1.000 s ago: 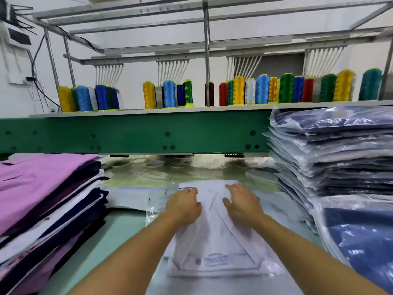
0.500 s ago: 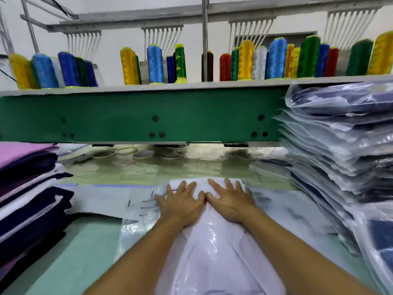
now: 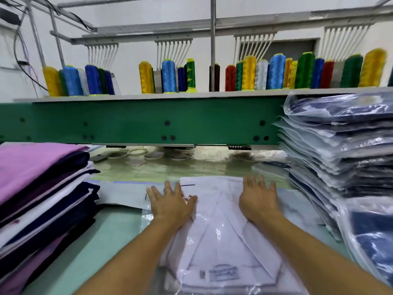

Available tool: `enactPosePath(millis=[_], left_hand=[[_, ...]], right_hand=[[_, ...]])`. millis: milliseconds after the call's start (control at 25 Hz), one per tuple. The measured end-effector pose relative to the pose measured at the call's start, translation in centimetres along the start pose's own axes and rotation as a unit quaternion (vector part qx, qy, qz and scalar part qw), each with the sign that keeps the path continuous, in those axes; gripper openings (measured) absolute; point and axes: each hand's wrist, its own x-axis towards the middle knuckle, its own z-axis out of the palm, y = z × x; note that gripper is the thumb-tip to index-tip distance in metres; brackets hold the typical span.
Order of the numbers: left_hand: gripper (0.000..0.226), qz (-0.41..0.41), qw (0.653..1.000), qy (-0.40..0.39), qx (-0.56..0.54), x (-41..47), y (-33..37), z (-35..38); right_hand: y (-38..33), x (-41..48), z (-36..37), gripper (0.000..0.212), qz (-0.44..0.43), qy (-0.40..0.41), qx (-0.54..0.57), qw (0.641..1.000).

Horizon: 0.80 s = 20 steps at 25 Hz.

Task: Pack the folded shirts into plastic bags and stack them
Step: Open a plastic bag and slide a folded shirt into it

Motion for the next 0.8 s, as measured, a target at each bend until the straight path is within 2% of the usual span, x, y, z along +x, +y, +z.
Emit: enactPosePath(millis=[240,400,480,640,720,800], left_hand=[[0.071,0.053,0.995,-0.012,-0.085,-7.4,1.3,-2.0],[0.059,0.074,0.992,-0.012,-0.106,-13.3,0.9,0.2],[0.062,0.079,0.990,0.000,-0.116,-15.0,-0.3,1.2],[0.071,0.039,0.990,-0.006,-0.133,-16.2,-2.0,1.3],[0.074,0.000,0.993,0.027,-0.114,-16.8,-2.2,1.0],[0.073,-0.031,0.991,0.082,-0.106,-17.5,-2.5,0.5]], right_hand=[[-3.4,-7.5,-2.6,0.062,-0.068,0.017,0.105,0.992],[-5.8,-13.8,-1.7,0.055,-0.121,-0.027,0.149,0.981],[-5.4,-15.9,-0.6,0.056,-0.127,-0.039,0.149,0.980],[-2.0,-17.2,0.1,0.070,-0.090,-0.085,0.136,0.983],[-0.4,-17.5,0.1,0.075,-0.069,-0.100,0.131,0.984],[0.6,-17.7,0.1,0.071,-0.048,-0.098,0.129,0.986]])
